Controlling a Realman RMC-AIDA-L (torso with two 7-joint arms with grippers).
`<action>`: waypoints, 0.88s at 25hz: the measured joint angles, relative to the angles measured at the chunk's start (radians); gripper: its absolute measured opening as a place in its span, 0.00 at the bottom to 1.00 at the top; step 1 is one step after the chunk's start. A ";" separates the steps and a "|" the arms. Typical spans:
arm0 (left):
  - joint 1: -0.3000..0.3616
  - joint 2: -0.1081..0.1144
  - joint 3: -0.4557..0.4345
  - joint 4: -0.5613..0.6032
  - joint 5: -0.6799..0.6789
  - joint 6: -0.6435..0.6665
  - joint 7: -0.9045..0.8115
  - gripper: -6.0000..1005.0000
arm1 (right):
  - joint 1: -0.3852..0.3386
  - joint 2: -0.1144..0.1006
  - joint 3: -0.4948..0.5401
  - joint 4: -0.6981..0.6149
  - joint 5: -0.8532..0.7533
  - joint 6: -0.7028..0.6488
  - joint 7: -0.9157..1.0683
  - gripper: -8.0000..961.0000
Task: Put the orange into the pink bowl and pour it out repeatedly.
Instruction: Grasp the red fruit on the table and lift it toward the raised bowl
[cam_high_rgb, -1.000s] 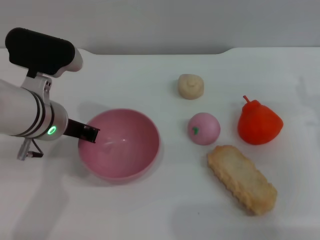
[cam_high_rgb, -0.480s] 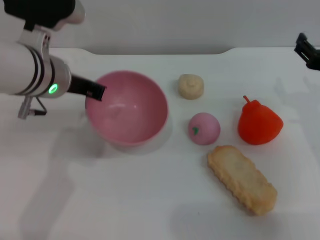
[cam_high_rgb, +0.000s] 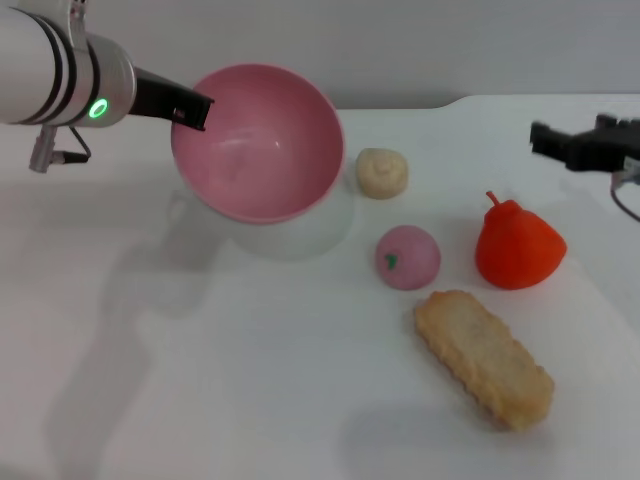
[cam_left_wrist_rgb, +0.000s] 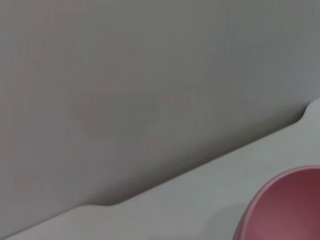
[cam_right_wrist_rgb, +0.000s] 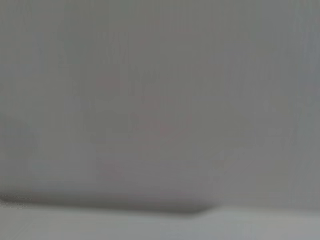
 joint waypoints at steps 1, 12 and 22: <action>0.000 0.000 0.000 0.000 0.000 0.000 0.000 0.05 | 0.017 -0.001 0.017 -0.007 -0.006 0.067 0.026 0.86; -0.018 0.000 -0.025 -0.011 -0.001 0.031 0.030 0.05 | 0.125 0.002 0.018 0.151 -0.066 0.186 0.160 0.83; -0.032 0.000 -0.039 -0.012 -0.001 0.035 0.056 0.05 | 0.197 0.003 0.027 0.275 -0.069 0.176 0.192 0.80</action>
